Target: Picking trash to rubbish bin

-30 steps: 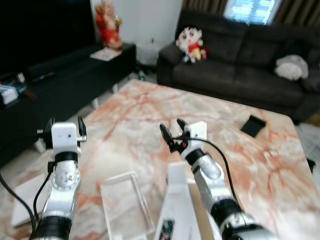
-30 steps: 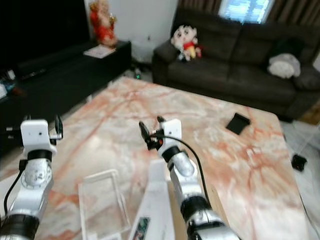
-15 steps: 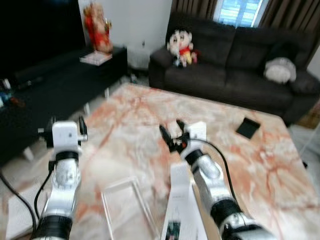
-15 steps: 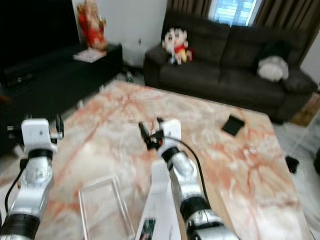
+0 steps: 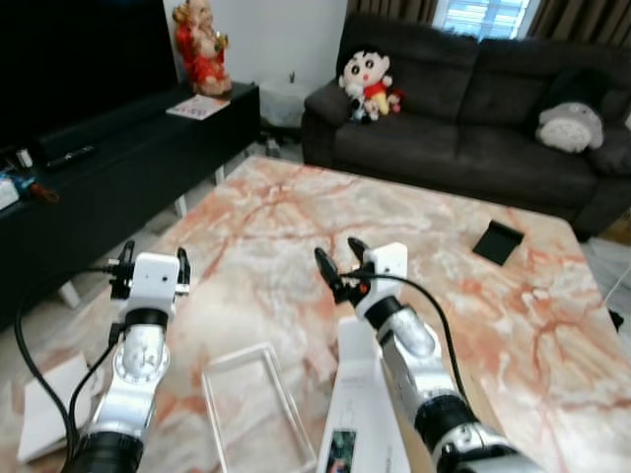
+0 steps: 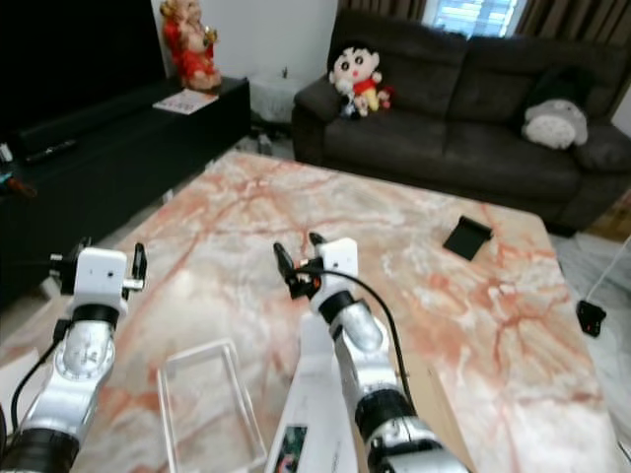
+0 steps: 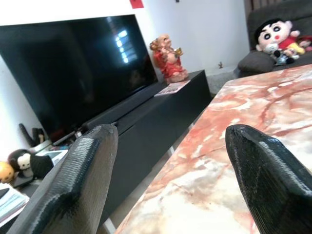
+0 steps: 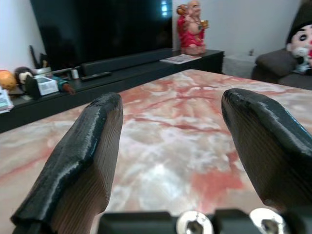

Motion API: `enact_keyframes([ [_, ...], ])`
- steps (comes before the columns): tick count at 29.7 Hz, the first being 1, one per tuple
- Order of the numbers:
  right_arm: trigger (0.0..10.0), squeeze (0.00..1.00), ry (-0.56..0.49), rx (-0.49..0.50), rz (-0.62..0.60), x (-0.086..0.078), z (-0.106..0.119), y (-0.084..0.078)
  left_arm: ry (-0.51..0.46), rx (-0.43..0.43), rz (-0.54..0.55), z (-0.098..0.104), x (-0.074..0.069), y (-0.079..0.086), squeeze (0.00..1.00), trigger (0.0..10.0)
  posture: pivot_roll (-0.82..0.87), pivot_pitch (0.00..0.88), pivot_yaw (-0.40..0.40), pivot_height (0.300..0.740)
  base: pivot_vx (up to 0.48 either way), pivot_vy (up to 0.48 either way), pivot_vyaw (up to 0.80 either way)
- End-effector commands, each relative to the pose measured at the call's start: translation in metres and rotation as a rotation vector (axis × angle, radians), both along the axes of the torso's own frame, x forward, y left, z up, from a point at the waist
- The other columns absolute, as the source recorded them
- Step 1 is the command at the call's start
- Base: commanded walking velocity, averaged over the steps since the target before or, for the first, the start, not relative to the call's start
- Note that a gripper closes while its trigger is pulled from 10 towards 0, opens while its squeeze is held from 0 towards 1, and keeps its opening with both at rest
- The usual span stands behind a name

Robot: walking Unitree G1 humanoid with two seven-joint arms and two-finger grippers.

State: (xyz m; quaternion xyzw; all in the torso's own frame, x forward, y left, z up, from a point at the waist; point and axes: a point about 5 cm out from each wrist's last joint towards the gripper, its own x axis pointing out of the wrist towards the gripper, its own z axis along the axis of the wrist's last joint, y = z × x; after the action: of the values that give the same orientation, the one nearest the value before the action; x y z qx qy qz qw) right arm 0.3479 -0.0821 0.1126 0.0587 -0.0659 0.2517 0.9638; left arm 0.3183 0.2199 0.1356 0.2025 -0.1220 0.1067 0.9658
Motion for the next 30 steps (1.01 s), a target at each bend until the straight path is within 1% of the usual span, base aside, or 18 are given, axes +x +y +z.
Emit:
enact_keyframes([
  [1,10.0,0.00,-0.010,-0.002,-0.009,0.0026,0.0040,-0.0042,0.007,0.021,-0.024,0.0015,0.0031,-0.0060,0.00,10.0,0.06,0.000,-0.072,0.740,0.000,0.000,0.00],
  [30,10.0,0.00,-0.007,-0.004,-0.007,0.0022,0.0034,-0.0043,0.005,0.024,-0.032,0.0023,0.0032,-0.0087,0.00,10.0,0.06,0.000,-0.075,0.740,0.000,0.000,0.00],
])
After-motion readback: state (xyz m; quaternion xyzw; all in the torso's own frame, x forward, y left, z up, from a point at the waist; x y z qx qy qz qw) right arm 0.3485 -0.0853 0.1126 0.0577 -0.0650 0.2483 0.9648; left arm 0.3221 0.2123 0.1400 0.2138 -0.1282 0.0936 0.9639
